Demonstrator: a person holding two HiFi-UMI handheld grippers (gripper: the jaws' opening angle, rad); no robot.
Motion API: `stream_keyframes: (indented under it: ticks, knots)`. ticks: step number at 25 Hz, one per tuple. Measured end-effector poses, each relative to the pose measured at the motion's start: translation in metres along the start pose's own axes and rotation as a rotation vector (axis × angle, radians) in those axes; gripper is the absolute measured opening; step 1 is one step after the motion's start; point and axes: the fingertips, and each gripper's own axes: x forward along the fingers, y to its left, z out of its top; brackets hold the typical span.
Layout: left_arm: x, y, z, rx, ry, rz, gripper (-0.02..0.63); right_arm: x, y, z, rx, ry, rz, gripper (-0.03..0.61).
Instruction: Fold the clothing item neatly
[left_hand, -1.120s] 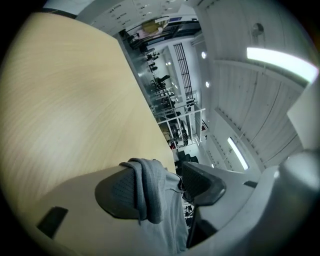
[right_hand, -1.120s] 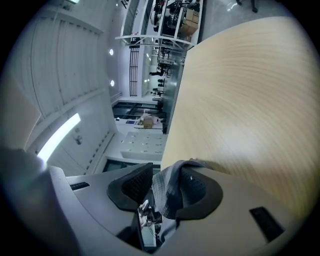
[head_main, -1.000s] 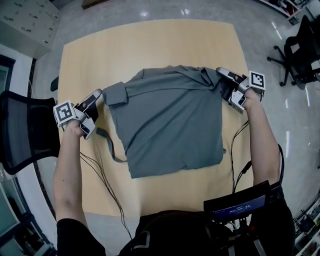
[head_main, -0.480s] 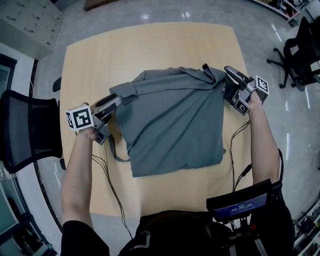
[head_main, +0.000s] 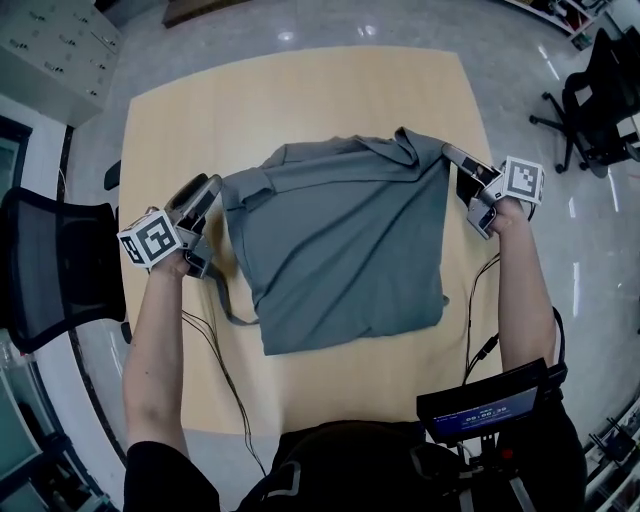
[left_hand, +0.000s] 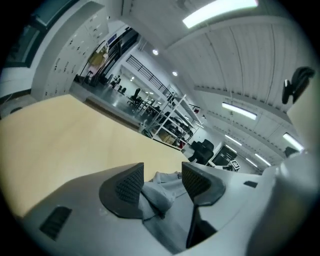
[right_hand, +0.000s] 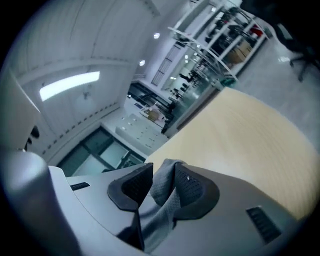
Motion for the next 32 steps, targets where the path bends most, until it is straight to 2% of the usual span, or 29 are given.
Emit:
stream_keyframes:
  ticks: [1, 3, 7, 8, 9, 11, 13, 16, 18, 21, 26, 29, 32]
  knots:
    - [-0.007, -0.006, 0.000, 0.026, -0.007, -0.006, 0.236, 0.001, 0.012, -0.001, -0.089, -0.003, 0.020, 0.140]
    - [-0.021, -0.022, -0.004, 0.070, -0.024, -0.024, 0.236, 0.000, 0.026, -0.002, -0.179, -0.024, 0.024, 0.140]
    - [-0.049, -0.045, -0.023, 0.179, -0.030, -0.005, 0.236, -0.027, 0.010, 0.020, -0.169, -0.139, -0.123, 0.141]
    - [-0.055, -0.050, -0.028, 0.211, -0.025, 0.008, 0.236, -0.033, 0.012, 0.021, -0.178, -0.147, -0.138, 0.140]
    - [-0.061, -0.056, -0.032, 0.238, -0.023, 0.017, 0.235, -0.036, 0.020, 0.018, -0.205, -0.143, -0.127, 0.140]
    - [-0.073, -0.073, -0.043, 0.274, -0.031, 0.014, 0.219, -0.040, 0.049, 0.006, -0.261, -0.136, -0.048, 0.138]
    - [-0.086, -0.092, -0.051, 0.305, -0.050, 0.008, 0.183, -0.042, 0.078, -0.014, -0.299, -0.141, 0.009, 0.107]
    - [-0.104, -0.120, -0.058, 0.359, -0.088, 0.017, 0.101, -0.044, 0.110, -0.054, -0.445, -0.088, -0.031, 0.055]
    - [-0.113, -0.132, -0.060, 0.350, -0.128, 0.034, 0.069, -0.047, 0.124, -0.077, -0.556, -0.061, -0.088, 0.015]
    - [-0.123, -0.150, -0.065, 0.314, -0.168, 0.052, 0.006, -0.057, 0.140, -0.099, -0.622, -0.082, -0.142, 0.009]
    - [-0.136, -0.185, -0.069, 0.360, -0.195, 0.063, 0.001, -0.084, 0.176, -0.110, -0.666, -0.205, -0.168, 0.009]
    - [-0.143, -0.200, -0.066, 0.374, -0.219, 0.078, 0.000, -0.094, 0.192, -0.114, -0.726, -0.239, -0.215, 0.011]
    - [-0.148, -0.222, -0.065, 0.422, -0.217, 0.057, 0.000, -0.105, 0.208, -0.119, -0.737, -0.264, -0.234, 0.009]
